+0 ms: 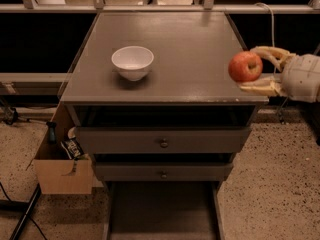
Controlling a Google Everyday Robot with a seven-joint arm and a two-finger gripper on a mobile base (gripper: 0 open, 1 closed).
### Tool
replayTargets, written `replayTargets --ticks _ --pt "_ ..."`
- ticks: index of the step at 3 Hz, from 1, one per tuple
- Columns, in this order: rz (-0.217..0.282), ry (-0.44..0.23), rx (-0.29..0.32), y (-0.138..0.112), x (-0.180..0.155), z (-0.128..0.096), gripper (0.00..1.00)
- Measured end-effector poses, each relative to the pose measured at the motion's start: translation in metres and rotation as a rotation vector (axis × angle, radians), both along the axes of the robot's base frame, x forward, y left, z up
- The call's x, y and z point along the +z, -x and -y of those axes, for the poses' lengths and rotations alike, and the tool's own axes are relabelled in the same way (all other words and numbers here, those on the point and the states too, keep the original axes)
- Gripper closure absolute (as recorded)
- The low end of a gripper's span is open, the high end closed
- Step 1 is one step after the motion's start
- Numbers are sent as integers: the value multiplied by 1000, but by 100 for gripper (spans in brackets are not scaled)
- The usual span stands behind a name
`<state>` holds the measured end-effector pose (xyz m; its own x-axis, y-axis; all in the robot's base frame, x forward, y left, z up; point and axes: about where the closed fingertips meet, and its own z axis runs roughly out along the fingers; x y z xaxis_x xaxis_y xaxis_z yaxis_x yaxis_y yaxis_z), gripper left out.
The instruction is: Pick apple from bottom drawer and place on counter
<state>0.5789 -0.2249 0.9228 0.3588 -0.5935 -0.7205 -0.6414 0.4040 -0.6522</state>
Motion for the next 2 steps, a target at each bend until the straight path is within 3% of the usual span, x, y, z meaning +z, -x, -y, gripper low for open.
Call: replayTargets --ticks 1,2 --pt "-17 -39 -7 -42 23 -1 100" --pt "-83 -56 -31 -84 16 -7 100"
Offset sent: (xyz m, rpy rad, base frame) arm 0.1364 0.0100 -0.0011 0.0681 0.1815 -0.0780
